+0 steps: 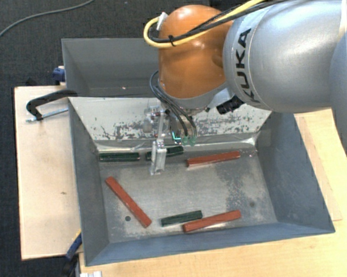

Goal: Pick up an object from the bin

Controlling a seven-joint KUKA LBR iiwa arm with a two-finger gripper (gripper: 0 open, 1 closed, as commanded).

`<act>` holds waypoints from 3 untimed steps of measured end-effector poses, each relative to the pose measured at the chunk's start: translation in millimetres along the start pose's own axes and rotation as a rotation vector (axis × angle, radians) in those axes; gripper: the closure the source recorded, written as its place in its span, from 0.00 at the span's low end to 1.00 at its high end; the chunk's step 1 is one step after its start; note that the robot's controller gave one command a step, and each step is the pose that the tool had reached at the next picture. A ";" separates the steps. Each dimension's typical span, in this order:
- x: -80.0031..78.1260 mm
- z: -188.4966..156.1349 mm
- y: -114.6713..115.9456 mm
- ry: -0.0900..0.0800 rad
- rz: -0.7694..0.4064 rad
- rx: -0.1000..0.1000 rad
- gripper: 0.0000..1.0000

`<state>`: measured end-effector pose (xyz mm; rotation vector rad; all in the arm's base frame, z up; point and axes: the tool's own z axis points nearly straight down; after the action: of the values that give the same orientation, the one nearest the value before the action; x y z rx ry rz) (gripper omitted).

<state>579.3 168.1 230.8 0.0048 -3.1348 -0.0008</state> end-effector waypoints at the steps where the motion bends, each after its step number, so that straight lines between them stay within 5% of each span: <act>1: 17.3 164.9 -88.8 0.001 -0.146 0.003 0.00; 2: 34.3 160.3 -164.3 -0.006 -0.330 0.003 0.00; 3: 89.1 127.5 -102.5 -0.005 -0.352 -0.003 0.00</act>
Offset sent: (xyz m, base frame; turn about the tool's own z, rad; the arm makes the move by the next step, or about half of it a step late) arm -0.0165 -0.0865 -0.1608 -0.1488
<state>489.6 65.4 103.9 0.5539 -3.0908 -0.0077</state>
